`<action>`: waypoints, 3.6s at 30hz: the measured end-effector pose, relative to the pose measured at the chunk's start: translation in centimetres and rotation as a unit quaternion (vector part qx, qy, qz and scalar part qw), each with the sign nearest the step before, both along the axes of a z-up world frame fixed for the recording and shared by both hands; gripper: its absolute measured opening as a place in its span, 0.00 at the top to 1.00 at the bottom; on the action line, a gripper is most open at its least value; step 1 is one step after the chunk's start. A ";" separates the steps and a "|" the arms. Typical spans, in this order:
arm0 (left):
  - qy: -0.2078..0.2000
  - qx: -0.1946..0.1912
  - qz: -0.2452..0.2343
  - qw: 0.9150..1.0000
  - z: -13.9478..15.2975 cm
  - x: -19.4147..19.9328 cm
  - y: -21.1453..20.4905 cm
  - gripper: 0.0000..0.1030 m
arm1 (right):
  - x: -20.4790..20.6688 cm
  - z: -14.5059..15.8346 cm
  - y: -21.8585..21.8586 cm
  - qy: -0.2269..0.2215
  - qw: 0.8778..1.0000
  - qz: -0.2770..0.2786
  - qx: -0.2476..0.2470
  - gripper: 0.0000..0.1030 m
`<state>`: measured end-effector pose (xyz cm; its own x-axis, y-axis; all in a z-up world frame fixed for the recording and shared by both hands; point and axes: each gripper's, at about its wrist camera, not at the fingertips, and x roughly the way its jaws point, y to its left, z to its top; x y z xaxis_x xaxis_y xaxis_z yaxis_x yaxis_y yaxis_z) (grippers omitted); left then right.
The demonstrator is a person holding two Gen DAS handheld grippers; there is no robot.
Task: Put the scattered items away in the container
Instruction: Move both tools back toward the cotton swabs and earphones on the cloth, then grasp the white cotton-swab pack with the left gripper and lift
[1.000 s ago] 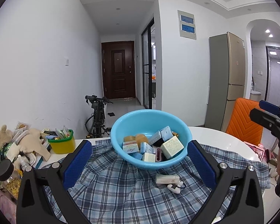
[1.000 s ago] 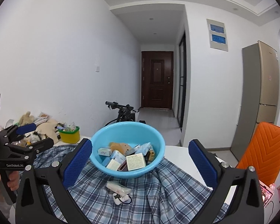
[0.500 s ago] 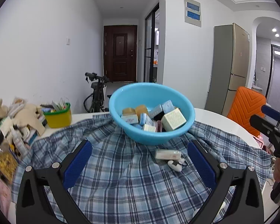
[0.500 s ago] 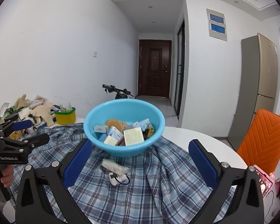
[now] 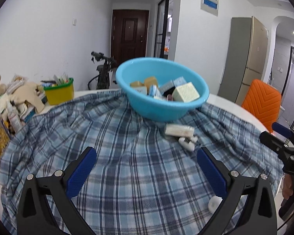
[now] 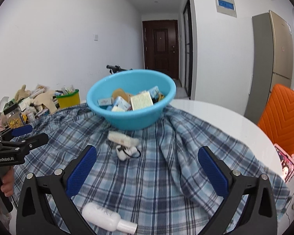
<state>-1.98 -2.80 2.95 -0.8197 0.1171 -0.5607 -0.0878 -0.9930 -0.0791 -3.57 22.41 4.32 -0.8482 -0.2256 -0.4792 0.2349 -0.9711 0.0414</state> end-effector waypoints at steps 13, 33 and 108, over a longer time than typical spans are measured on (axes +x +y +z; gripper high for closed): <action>-0.053 -0.001 0.007 0.999 -3.9 0.5 -0.5 0.00 | 0.3 -3.4 0.5 -0.045 0.999 -0.008 -0.002 0.00; -0.094 -0.022 -0.049 0.994 -5.0 -1.8 1.3 0.00 | 0.5 -5.6 0.8 -0.081 0.997 0.001 -0.001 0.00; -0.080 -0.076 -0.103 0.989 -2.9 -8.3 2.7 0.26 | -12.4 -7.0 -5.8 -0.164 0.980 0.097 0.066 0.00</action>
<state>-10.32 -0.06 0.03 -0.6870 0.1769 -0.7048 -0.2879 -0.9568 0.0404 -15.97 16.66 -2.70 -0.5912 -0.2847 -0.7546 0.4098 -0.9119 0.0229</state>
